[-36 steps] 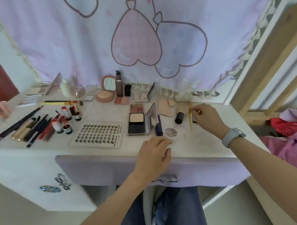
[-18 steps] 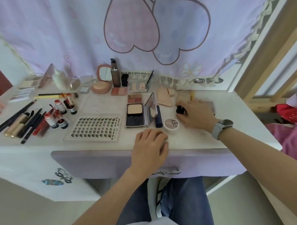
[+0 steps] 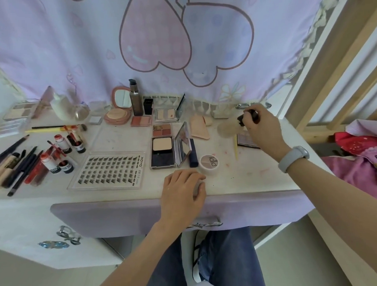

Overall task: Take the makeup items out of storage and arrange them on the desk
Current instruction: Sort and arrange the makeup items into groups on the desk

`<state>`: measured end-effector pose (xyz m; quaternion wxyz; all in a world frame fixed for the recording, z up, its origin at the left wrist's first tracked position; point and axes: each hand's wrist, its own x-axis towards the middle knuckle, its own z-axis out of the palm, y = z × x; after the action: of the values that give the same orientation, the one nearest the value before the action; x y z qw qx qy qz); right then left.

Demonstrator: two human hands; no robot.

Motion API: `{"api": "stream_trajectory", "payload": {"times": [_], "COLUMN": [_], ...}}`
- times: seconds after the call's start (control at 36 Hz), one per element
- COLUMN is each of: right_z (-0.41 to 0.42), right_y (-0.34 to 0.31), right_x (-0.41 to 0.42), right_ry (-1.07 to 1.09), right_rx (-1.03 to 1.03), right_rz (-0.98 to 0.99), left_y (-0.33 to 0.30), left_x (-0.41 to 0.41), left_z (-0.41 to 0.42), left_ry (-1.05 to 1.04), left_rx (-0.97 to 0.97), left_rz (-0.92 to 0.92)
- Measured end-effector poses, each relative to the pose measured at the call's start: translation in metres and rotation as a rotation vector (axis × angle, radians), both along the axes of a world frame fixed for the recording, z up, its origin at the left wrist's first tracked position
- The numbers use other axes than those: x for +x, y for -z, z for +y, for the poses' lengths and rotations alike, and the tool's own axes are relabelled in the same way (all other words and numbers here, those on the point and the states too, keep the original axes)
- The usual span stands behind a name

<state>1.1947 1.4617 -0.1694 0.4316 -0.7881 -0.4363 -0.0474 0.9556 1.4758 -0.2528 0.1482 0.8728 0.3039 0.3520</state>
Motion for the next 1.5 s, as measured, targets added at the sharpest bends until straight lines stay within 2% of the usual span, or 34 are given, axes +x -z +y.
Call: {"api": "stream_trajectory", "payload": {"times": [0.11, 0.22, 0.33, 0.39, 0.47, 0.53, 0.61, 0.69, 0.78, 0.83, 0.92, 1.0, 1.06, 1.11, 1.17, 1.25, 1.31, 1.42, 1.5], "right_z": [-0.008, -0.016, -0.022, -0.023, -0.024, -0.026, -0.030, -0.033, -0.034, -0.031, -0.019, -0.006, -0.001, 0.002, 0.001, 0.001, 0.003, 0.012, 0.011], "right_y": [-0.014, -0.033, -0.050, -0.056, -0.065, -0.068, -0.071, -0.078, -0.093, -0.103, -0.113, -0.117, -0.119, -0.121, -0.124, -0.127, -0.129, -0.130, -0.133], "right_x": [0.000, -0.006, -0.011, -0.011, -0.007, -0.003, 0.002, 0.009, 0.021, 0.026, 0.025, 0.021, 0.023, 0.025, 0.028, 0.036, 0.036, 0.037, 0.041], "right_ry": [-0.071, -0.123, -0.138, -0.150, -0.180, -0.211, -0.309, -0.480, -0.619, -0.627, -0.471, -0.306, -0.287, -0.324, -0.447, -0.597, -0.542, -0.355, -0.451], "right_rx": [0.135, 0.228, 0.202, 0.191, 0.196, 0.204, 0.166, 0.070, -0.089, -0.163, -0.134, -0.287, -0.356, -0.333, -0.292, -0.254, -0.285, -0.401, -0.320], "right_rz": [0.200, 0.345, 0.425, 0.481, 0.552, 0.538, 0.425, 0.305, 0.224, 0.203, 0.157, -0.012, -0.090, -0.131, -0.110, 0.065, 0.091, -0.078, -0.056], "left_y": [-0.018, -0.058, -0.091, -0.100, -0.103, -0.103, -0.107, -0.112, -0.118, -0.125, -0.133, -0.137, -0.138, -0.138, -0.137, -0.135, -0.134, -0.133, -0.132], "left_x": [0.005, 0.028, 0.063, 0.079, 0.095, 0.102, 0.107, 0.108, 0.107, 0.107, 0.109, 0.112, 0.114, 0.116, 0.118, 0.119, 0.119, 0.125, 0.130], "left_z": [-0.004, -0.003, 0.006, 0.009, 0.017, 0.025, 0.033, 0.045, 0.062, 0.072, 0.079, 0.084, 0.087, 0.090, 0.095, 0.102, 0.103, 0.104, 0.107], "left_ry": [0.087, 0.117, 0.043, 0.048, 0.081, 0.105, 0.269, 0.370, 0.359, 0.344, 0.316, 0.271, 0.253, 0.252, 0.266, 0.264, 0.275, 0.267, 0.259], "left_rx": [-0.113, 0.008, 0.120, 0.061, -0.023, -0.075, -0.319, -0.382, -0.329, -0.297, -0.247, -0.162, -0.145, -0.167, -0.177, -0.185, -0.190, -0.155, -0.157], "left_rz": [-0.168, -0.258, -0.096, -0.027, -0.041, -0.051, -0.099, -0.067, 0.046, 0.089, 0.135, 0.157, 0.142, 0.120, 0.089, 0.075, 0.067, 0.086, 0.086]}}
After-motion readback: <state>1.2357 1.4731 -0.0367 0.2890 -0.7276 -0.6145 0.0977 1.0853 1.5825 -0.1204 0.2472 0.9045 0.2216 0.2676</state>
